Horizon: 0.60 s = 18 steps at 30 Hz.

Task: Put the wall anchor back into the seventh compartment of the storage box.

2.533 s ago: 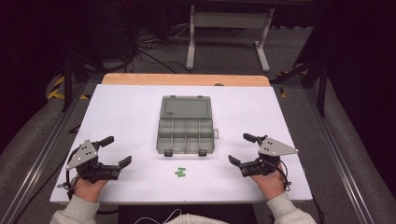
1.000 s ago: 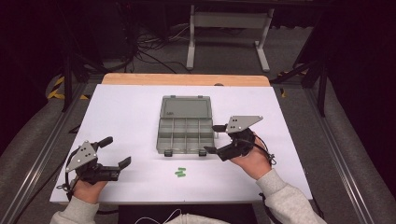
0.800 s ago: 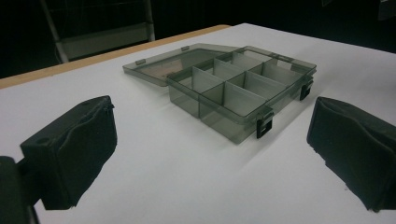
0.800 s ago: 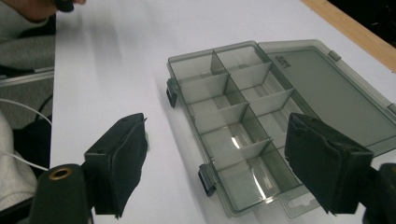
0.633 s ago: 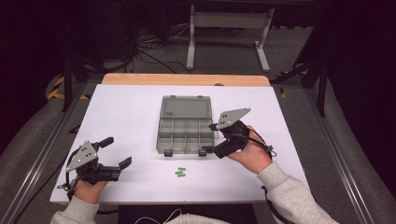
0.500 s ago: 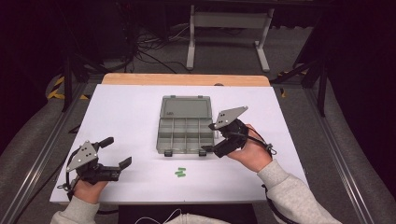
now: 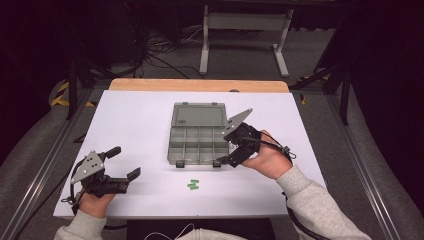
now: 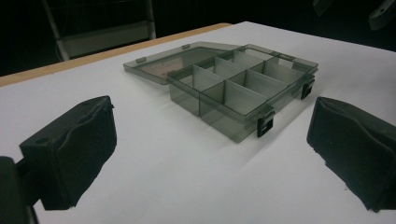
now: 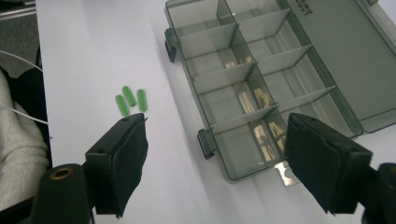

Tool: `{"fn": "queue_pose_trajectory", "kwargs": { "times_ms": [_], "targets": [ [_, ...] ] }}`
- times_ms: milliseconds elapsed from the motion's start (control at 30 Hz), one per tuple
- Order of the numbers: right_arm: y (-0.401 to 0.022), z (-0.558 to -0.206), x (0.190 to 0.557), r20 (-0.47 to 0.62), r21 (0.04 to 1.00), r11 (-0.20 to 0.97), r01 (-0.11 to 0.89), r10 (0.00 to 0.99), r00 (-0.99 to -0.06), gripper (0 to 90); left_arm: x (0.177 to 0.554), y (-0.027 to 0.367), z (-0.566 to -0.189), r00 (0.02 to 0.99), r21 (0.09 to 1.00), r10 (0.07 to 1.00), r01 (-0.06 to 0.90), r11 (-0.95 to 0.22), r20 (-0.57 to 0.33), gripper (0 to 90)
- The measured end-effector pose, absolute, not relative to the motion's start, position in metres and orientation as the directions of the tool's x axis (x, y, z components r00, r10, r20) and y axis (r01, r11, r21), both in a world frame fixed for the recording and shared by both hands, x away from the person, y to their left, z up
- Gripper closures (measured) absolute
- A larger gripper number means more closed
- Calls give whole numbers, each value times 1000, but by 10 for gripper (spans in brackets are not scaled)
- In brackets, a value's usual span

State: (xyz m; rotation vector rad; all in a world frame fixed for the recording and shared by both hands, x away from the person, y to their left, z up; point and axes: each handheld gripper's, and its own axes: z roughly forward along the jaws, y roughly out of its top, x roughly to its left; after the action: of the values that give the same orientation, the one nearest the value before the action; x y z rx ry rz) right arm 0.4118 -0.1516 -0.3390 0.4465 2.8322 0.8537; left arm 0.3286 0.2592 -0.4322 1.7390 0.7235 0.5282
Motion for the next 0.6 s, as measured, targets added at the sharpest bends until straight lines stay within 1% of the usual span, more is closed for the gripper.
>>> {"fn": "queue_pose_trajectory", "kwargs": {
  "times_ms": [200,600],
  "targets": [
    [-148,-340,412,-67,551,802,230,317,-946,233,329,259,-432,714,959,700,207,-196,-11,22],
    [-128,-356,414,-39,548,809,212,278,-960,250,329,260,-432,716,959,698,206,-195,-12,22]
  ]
}}
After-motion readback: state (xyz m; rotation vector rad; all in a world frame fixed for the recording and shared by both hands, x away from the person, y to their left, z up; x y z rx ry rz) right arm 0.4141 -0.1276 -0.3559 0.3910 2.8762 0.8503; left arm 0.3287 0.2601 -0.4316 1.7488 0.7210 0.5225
